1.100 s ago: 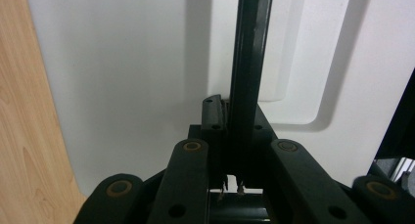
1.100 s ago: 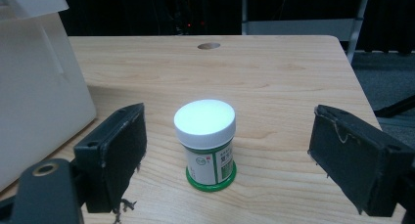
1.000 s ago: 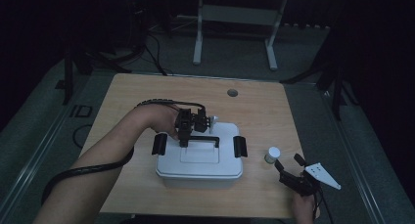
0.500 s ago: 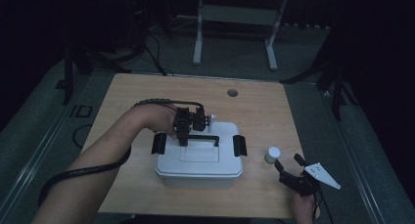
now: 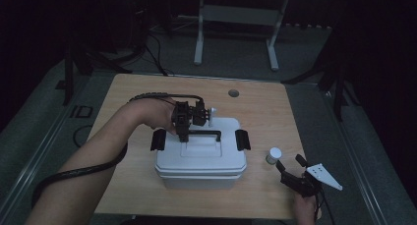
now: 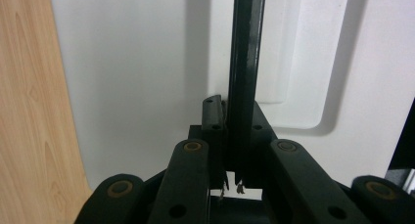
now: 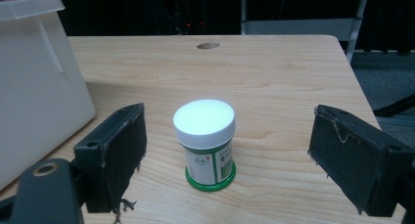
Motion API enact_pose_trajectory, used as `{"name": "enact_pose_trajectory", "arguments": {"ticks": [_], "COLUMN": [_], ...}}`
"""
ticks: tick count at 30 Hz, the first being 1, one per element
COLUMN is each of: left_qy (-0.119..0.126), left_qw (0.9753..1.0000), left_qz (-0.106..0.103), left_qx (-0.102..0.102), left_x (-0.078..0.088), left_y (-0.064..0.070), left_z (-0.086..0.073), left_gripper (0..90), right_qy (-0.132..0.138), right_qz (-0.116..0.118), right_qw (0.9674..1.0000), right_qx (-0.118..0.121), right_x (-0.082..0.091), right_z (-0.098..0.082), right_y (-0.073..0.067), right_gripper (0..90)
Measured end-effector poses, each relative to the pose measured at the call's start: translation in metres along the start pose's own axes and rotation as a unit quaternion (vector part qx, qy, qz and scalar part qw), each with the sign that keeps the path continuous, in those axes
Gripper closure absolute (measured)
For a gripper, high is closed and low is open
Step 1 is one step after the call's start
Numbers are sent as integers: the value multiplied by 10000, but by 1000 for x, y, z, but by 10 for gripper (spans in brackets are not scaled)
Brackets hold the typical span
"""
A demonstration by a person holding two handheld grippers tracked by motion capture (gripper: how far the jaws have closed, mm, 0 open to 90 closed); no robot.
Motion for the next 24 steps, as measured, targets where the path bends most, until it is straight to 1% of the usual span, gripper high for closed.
{"name": "enact_pose_trajectory", "arguments": {"ticks": [1,2,6,8,14,19,24], "left_qy": [0,13,37,12,-4,64,82], "left_qw": [10000,10000,9999,9998,9993,9982,9963], "left_qz": [0,14,44,71,95,96,112], "left_qx": [0,36,147,167,362,583,844], "left_x": [0,4,10,13,19,23,24], "left_y": [0,0,0,0,0,0,0], "left_z": [0,-4,-15,-21,-44,-67,-92], "left_gripper": [835,835,835,835,834,835,835], "right_qy": [0,1,2,-4,-14,-20,-26], "right_qz": [0,-1,-1,-4,-8,-15,-30], "right_qw": [10000,10000,10000,10000,10000,10000,10000], "right_qx": [0,-3,-1,3,-1,-3,0], "right_x": [0,0,0,0,0,0,-1], "right_z": [0,0,0,0,0,0,0], "right_y": [0,0,0,0,0,0,0], "right_gripper": [136,137,137,137,137,136,137]}}
Point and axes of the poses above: each handheld gripper's, and its own axes: x roughly backward along the jaws, z roughly out of its top, y roughly to its right, the point moved 3 cm from there along -x, roughly forward along the jaws, and after that the axes turned 7 degrees about -y, right-handed, at the moved point
